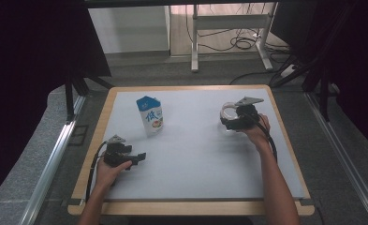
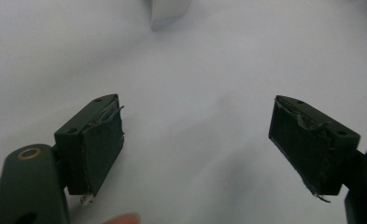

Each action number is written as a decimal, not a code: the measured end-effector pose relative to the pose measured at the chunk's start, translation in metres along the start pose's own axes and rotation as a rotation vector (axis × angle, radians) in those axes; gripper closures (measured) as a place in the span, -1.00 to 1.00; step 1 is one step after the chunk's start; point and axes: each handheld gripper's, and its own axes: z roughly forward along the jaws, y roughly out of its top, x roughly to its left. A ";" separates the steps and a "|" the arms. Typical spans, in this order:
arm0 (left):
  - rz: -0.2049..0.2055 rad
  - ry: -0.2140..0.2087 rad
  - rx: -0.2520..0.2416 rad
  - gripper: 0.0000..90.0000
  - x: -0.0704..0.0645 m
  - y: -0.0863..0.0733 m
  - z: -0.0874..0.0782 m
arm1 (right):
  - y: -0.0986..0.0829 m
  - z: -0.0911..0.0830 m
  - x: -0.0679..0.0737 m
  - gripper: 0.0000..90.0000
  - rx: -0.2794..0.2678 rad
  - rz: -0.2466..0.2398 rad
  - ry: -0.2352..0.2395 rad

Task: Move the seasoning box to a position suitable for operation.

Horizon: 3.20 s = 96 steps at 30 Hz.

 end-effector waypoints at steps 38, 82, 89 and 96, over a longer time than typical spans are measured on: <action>-0.004 0.000 -0.014 -0.61 -0.002 -0.001 -0.004 | -0.014 -0.045 0.033 -0.74 -0.036 -0.008 0.060; 0.008 0.004 0.001 -0.61 -0.004 -0.003 -0.002 | -0.032 -0.051 0.078 -0.74 0.031 -0.004 0.055; 0.009 0.003 0.006 -0.61 -0.004 -0.003 0.000 | -0.024 -0.038 0.082 -0.74 0.026 0.002 0.012; 0.006 0.005 0.005 -0.61 -0.003 -0.004 -0.001 | -0.023 -0.034 0.086 -0.75 0.044 0.010 -0.007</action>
